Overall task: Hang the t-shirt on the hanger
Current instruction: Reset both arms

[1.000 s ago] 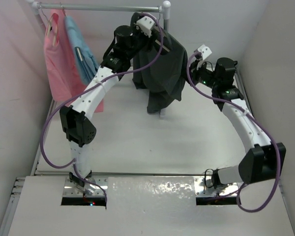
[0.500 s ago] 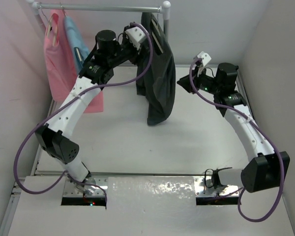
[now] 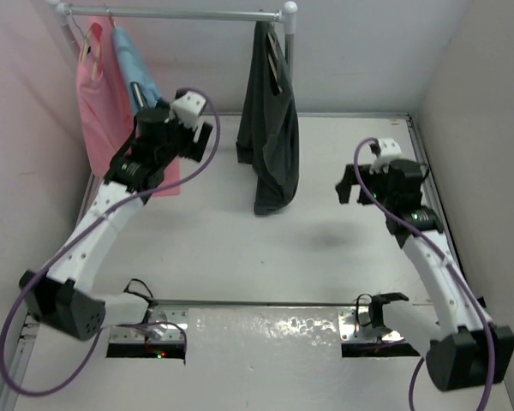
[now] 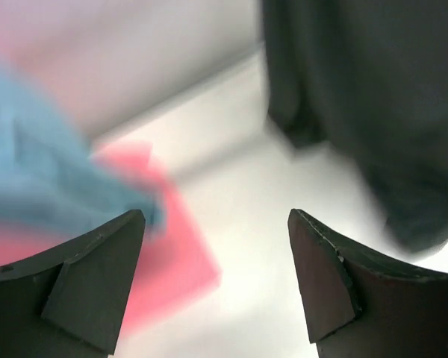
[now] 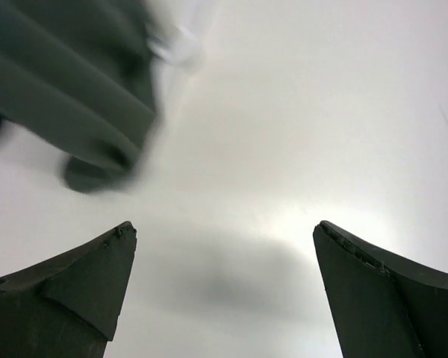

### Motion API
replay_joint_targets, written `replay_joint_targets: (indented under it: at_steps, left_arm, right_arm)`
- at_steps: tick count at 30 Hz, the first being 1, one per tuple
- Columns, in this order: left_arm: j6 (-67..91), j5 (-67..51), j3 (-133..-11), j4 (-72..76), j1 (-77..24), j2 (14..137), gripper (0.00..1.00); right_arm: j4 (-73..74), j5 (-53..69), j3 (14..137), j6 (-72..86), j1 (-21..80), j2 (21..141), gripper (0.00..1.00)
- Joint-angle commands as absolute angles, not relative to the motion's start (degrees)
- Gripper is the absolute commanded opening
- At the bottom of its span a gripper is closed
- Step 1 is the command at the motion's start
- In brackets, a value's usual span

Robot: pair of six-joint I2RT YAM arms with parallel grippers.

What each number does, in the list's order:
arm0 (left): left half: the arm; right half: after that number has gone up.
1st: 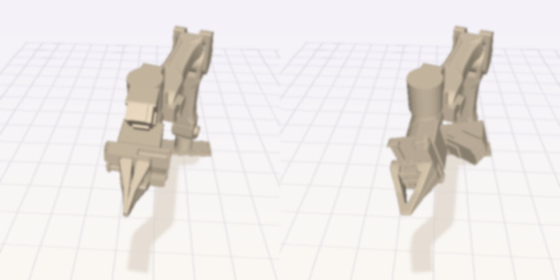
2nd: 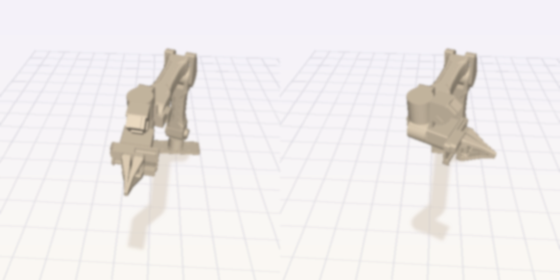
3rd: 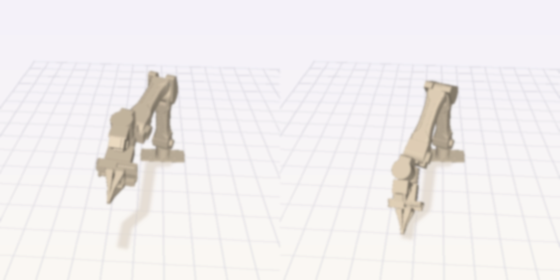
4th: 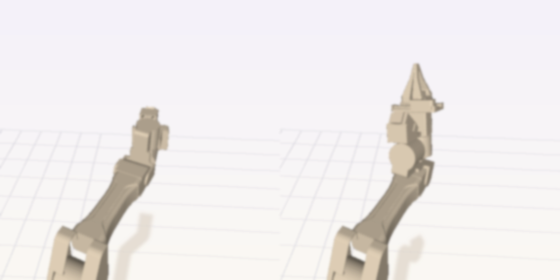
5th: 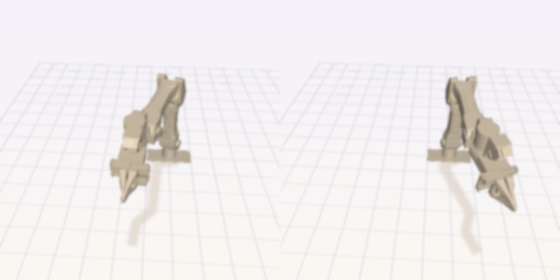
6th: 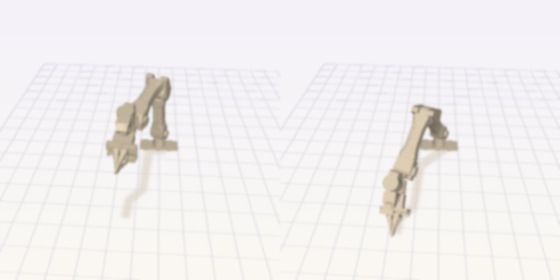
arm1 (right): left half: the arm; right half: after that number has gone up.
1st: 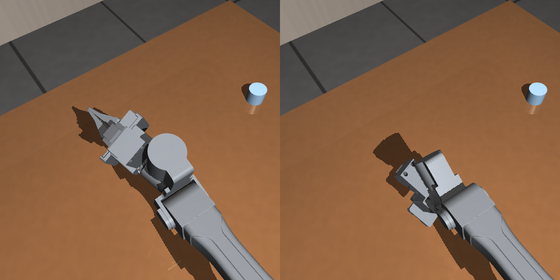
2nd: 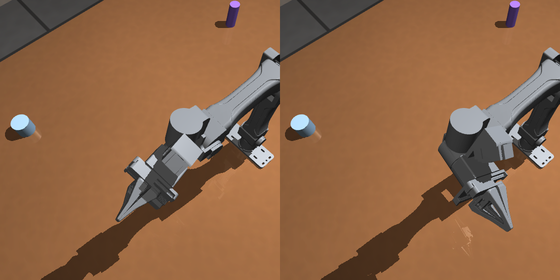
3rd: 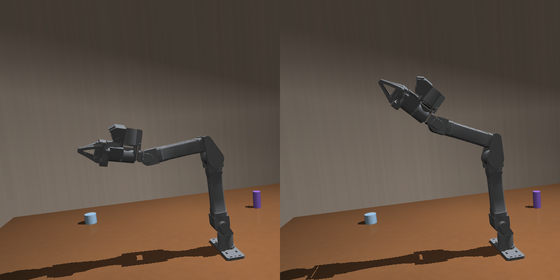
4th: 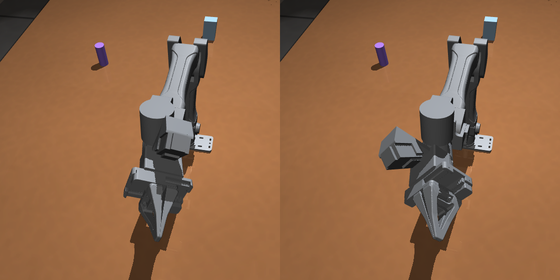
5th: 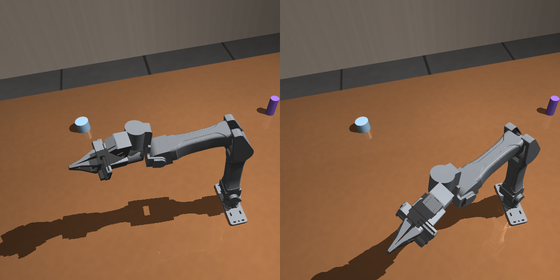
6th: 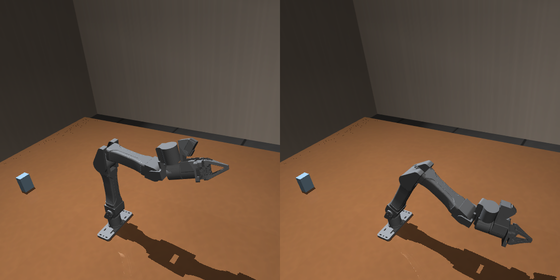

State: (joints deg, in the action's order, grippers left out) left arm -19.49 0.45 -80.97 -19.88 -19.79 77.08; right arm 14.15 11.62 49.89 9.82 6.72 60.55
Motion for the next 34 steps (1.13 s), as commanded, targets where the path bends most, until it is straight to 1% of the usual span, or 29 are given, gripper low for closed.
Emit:
replay_joint_targets:
  at_steps: [1,2,4,5,6,7,10,12,14,16,18,23,25,28,32,34]
  left_arm:
    - [-18.54,10.36,-69.91,-21.97,-19.07,65.43,0.75]
    - [-18.63,11.33,-62.65,-21.80,-18.99,63.30,0.75]
    - [-20.38,13.00,-55.93,-21.27,-18.37,57.85,0.76]
    - [-21.26,15.01,-49.20,-19.62,-17.93,56.44,0.76]
    - [-23.10,16.33,-45.91,-18.29,-17.49,53.90,0.76]
    - [-23.90,18.44,-39.79,-15.58,-16.27,52.83,0.76]
    - [-27.15,21.60,-30.19,-10.31,-13.72,50.45,0.76]
    - [-27.42,21.27,-25.86,-8.53,-12.49,49.14,0.76]
    - [-25.94,18.29,-24.18,-8.52,-10.73,47.04,0.76]
    - [-26.97,13.22,-23.20,-9.49,-8.97,45.71,0.76]
    - [-26.98,12.66,-22.94,-9.49,-8.53,44.39,0.76]
    - [-27.95,10.02,-21.62,-9.84,-7.38,43.24,0.76]
    - [-28.04,9.58,-21.27,-9.76,-7.12,43.07,0.76]
    - [-28.04,8.97,-21.09,-9.76,-6.86,43.15,0.76]
    - [-28.04,8.79,-21.01,-9.76,-6.77,43.42,0.76]
    - [-28.04,8.62,-21.01,-9.84,-6.77,43.59,0.76]
  right_arm:
    - [23.44,-9.56,40.21,21.17,5.63,52.75,0.99]
    - [24.16,-11.32,37.64,22.23,5.45,50.47,0.99]
    - [25.74,-11.86,31.24,25.57,5.28,49.84,0.99]
    - [26.19,-11.52,29.55,26.97,4.49,50.97,0.99]
    - [26.63,-11.51,28.31,27.50,4.13,51.67,0.99]
    - [26.46,-11.51,27.00,27.86,3.43,52.55,0.99]
    - [22.07,-12.39,25.93,26.99,2.81,55.19,0.99]
    - [18.92,-15.20,25.49,25.67,2.72,56.33,0.99]
    - [16.97,-15.47,25.05,24.01,2.72,56.60,0.99]
    - [13.02,-13.11,23.30,21.64,2.72,56.51,0.99]
    - [9.25,-10.30,20.85,21.27,2.73,56.69,0.99]
    - [6.77,-8.88,18.99,23.11,2.81,56.69,0.99]
    - [7.03,-13.08,19.42,26.87,2.72,56.86,0.99]
    - [9.92,-18.96,21.70,28.48,2.72,57.48,0.99]
    - [10.91,-18.37,23.56,25.67,2.72,57.92,0.99]
    - [9.33,-18.98,22.77,29.32,2.72,57.22,0.99]
